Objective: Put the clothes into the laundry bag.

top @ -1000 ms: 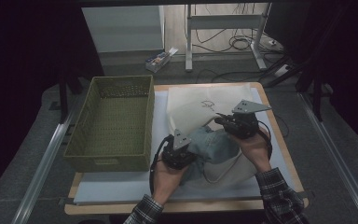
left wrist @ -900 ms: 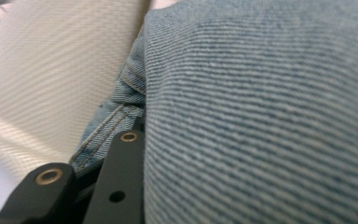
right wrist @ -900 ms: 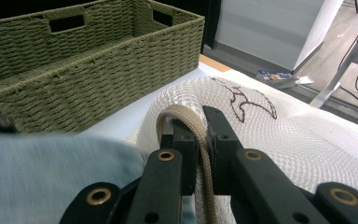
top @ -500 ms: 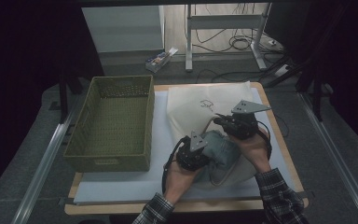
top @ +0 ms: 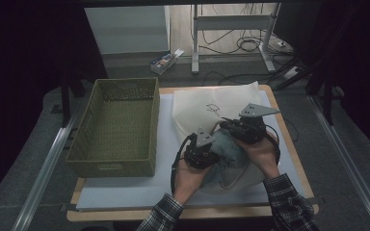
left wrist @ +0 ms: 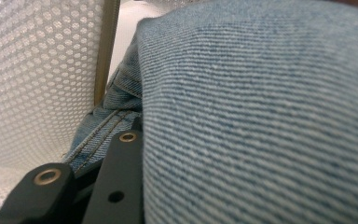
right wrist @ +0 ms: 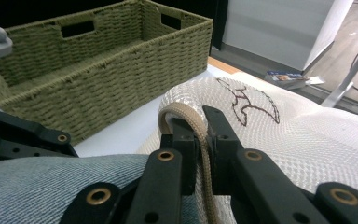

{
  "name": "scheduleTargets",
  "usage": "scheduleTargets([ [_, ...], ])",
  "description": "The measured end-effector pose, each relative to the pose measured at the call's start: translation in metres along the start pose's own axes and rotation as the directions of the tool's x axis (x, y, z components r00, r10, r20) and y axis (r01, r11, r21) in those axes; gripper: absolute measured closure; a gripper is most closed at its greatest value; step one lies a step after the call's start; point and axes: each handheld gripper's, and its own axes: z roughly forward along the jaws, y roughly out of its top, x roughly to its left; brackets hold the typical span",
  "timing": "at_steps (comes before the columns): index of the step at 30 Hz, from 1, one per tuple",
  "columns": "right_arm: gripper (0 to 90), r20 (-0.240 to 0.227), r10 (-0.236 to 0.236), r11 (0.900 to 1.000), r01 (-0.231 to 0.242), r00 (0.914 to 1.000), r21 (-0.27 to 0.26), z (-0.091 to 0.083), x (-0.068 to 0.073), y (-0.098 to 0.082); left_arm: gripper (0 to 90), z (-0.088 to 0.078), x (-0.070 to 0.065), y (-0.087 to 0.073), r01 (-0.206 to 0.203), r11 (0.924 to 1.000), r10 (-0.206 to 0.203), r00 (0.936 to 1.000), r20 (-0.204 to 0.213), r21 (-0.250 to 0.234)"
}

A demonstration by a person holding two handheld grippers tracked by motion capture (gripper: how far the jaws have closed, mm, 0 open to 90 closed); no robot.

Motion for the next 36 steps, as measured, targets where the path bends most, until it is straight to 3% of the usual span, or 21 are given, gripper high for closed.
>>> scheduleTargets([
  [5, 83.2, 0.006, -0.006, 1.0, 0.006, 1.0, 0.015, 0.002, 0.001, -0.001, 64.9, 0.008, 0.005, 0.002, 0.007, 0.9994, -0.007, 1.0, -0.006, 0.034],
  [8, 83.3, 0.007, -0.013, 1.0, 0.012, 0.9999, 0.023, 0.004, 0.003, -0.001, 64.9, 0.017, 0.011, 0.001, 0.011, 0.9978, -0.009, 0.9995, -0.031, 0.066],
  [17, 83.4, 0.015, -0.031, 0.999, 0.031, 0.9994, 0.019, 0.004, 0.006, 0.0, 64.9, 0.026, 0.019, 0.001, 0.036, 0.9958, -0.032, 0.998, -0.054, 0.084],
  [22, 83.4, 0.003, -0.018, 1.0, 0.018, 0.9998, 0.009, 0.002, 0.005, 0.0, 64.8, 0.021, 0.015, 0.004, 0.029, 0.9983, -0.027, 0.9988, -0.041, 0.05],
  [27, 83.2, -0.01, -0.01, 1.0, 0.01, 0.9999, 0.002, 0.001, 0.003, 0.0, 64.8, 0.014, 0.004, 0.013, -0.012, 0.9994, 0.013, 0.9995, -0.027, 0.031],
  [33, 83.2, -0.008, -0.003, 1.0, 0.003, 1.0, -0.004, -0.003, 0.003, 0.002, 64.7, 0.015, 0.001, 0.014, -0.021, 0.9988, 0.021, 0.9997, -0.01, 0.044],
  [36, 83.2, -0.009, -0.002, 1.0, 0.002, 1.0, 0.0, -0.002, 0.004, 0.002, 64.7, 0.022, 0.005, 0.012, -0.001, 0.9966, 0.003, 0.9996, -0.03, 0.083],
])
